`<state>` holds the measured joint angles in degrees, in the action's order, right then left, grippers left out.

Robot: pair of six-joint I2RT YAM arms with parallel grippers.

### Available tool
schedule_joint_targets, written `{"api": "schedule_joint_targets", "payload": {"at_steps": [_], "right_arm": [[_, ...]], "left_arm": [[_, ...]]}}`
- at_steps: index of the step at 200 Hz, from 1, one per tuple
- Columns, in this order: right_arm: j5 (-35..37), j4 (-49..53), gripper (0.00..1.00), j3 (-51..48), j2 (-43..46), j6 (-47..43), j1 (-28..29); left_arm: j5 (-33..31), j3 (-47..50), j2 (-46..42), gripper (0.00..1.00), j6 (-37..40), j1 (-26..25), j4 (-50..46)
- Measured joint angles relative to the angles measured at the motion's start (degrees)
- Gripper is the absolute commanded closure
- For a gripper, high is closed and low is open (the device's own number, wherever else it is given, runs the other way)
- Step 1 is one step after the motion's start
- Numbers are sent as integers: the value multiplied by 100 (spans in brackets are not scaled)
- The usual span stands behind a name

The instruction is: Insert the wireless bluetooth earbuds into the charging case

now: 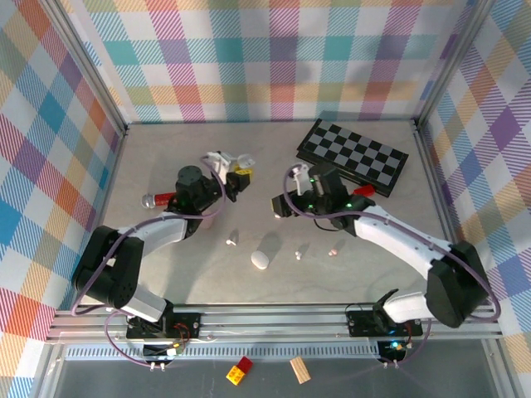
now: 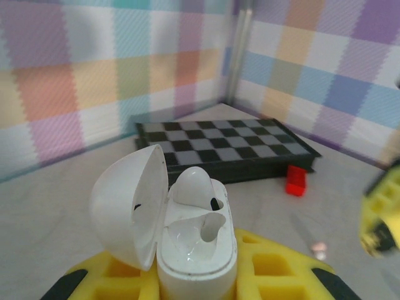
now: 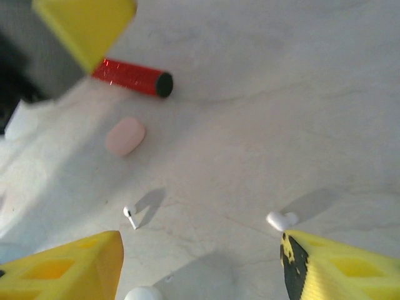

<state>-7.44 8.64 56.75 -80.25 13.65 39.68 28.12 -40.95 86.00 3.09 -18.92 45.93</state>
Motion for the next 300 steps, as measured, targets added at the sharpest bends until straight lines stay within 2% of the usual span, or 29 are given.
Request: {"api": "schedule_joint_targets", "payload": {"at_steps": [44,80,136,220,300], "right_arm": [[190,634,35,1145,-1292,44,855],[258,1799,37,2468,-2605,-94,1434],[341,3329,42,4127,-4006,-385,1867],[452,5029,49,6013,-5442,-1084,1878],[455,5593,58,7141,-6227,-1443,1814]], "left_arm": [[-35,-2,-2,100,-227,907,208],[13,-52,-4,100,-385,1475,221],[92,-168,-175,100,-809,2258,240],[125,-240,-612,100,-695,2361,-146],[116,-240,-822,100,-573,2411,-409]]}}
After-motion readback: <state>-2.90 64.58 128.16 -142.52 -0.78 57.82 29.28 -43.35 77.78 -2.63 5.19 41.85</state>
